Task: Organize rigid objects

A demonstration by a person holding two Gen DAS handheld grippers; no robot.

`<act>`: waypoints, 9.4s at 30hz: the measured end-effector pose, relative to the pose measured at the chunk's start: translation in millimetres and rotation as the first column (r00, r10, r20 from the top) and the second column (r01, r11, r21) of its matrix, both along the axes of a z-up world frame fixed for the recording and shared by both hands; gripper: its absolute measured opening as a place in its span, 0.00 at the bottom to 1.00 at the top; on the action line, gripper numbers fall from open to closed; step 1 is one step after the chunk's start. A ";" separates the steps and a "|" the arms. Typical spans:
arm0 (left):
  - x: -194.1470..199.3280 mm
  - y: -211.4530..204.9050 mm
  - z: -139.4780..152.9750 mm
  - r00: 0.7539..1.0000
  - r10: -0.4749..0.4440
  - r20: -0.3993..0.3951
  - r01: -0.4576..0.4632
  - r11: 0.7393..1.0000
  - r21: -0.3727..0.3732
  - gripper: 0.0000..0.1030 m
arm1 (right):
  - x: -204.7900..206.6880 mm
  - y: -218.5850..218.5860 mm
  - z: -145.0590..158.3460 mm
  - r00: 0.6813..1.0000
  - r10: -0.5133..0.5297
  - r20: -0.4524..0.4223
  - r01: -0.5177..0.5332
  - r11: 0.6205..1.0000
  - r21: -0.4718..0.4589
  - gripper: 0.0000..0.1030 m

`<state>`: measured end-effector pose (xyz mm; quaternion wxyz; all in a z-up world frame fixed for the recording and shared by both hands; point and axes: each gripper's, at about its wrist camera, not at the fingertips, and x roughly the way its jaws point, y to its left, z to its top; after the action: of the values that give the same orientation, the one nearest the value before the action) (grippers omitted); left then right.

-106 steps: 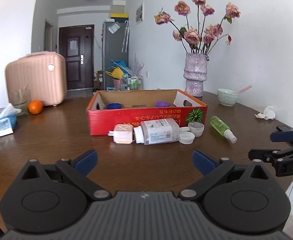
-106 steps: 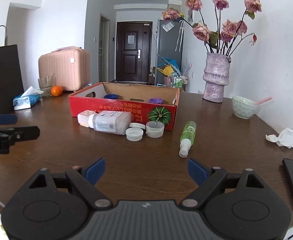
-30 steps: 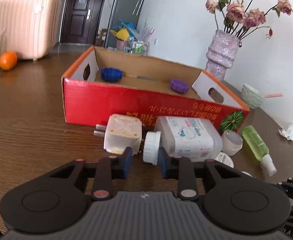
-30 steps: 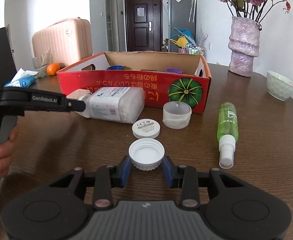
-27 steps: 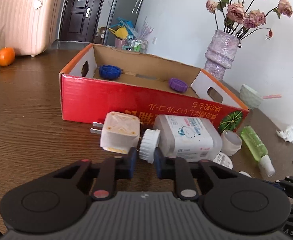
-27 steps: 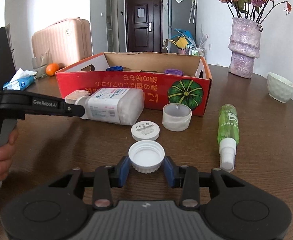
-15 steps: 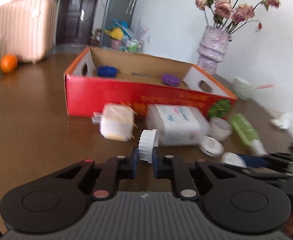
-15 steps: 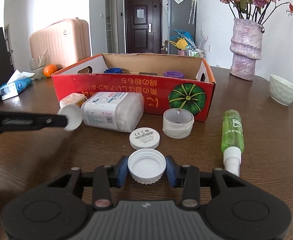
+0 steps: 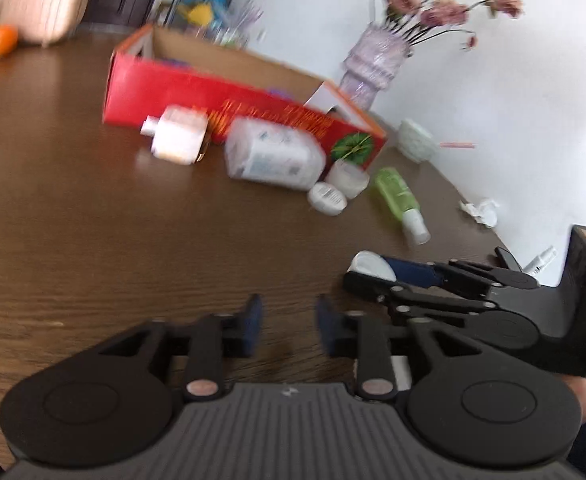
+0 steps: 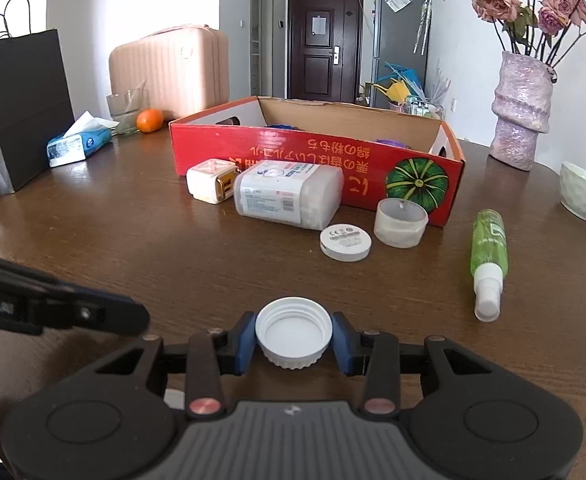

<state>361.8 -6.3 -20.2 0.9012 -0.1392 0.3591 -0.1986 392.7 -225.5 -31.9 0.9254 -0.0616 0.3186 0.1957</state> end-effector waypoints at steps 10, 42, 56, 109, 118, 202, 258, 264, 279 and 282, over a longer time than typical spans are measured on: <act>-40.5 -59.9 -5.0 0.981 -0.179 0.071 0.168 0.975 0.146 0.73 | -12.5 -38.8 1.9 0.996 -0.092 -0.008 0.092 0.996 0.001 0.38; -53.2 -55.1 21.5 0.982 -0.012 0.190 -0.036 0.968 0.250 0.40 | -66.0 -50.1 16.3 0.994 -0.087 0.072 0.084 0.995 0.045 0.38; -33.1 -27.5 40.6 0.975 0.005 0.224 -0.052 0.977 0.208 0.40 | -65.8 -47.5 49.4 0.987 -0.096 0.131 0.084 0.992 0.098 0.38; 343.6 31.6 114.8 0.998 0.064 0.011 -0.065 0.963 0.263 0.68 | 358.1 19.5 100.3 0.968 -0.113 -0.224 0.143 0.982 0.124 0.48; 218.3 46.7 190.0 0.979 0.094 0.179 -0.149 0.934 0.324 0.82 | 241.7 -21.1 191.3 0.989 -0.124 -0.075 0.133 0.982 0.136 0.63; 132.7 -125.4 -17.3 0.991 -0.086 0.106 0.056 0.964 0.260 0.38 | -0.7 -96.8 42.6 0.943 -0.328 0.065 0.323 0.943 0.073 0.70; -125.2 22.7 67.4 0.944 0.123 0.306 -0.167 0.978 0.124 0.38 | -138.3 -16.2 77.0 0.980 -0.081 0.179 0.082 0.997 0.001 0.40; -110.0 26.3 64.2 0.947 0.118 0.299 -0.165 0.977 0.136 0.38 | -123.6 -16.9 74.1 0.980 -0.108 0.170 0.109 0.994 0.002 0.40; 31.1 42.4 85.8 0.959 0.012 0.284 -0.045 0.993 0.111 0.38 | -21.3 -7.1 86.4 0.979 -0.104 0.174 0.103 0.995 0.015 0.40; 73.2 46.1 92.8 0.962 -0.007 0.271 -0.022 0.995 0.101 0.38 | 12.0 -6.1 95.6 0.979 -0.097 0.178 0.092 0.995 0.034 0.40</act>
<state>435.0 39.8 72.6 0.9486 -0.0653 0.2415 -0.1936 404.6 -231.7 63.7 0.9594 -0.0519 0.2338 0.1493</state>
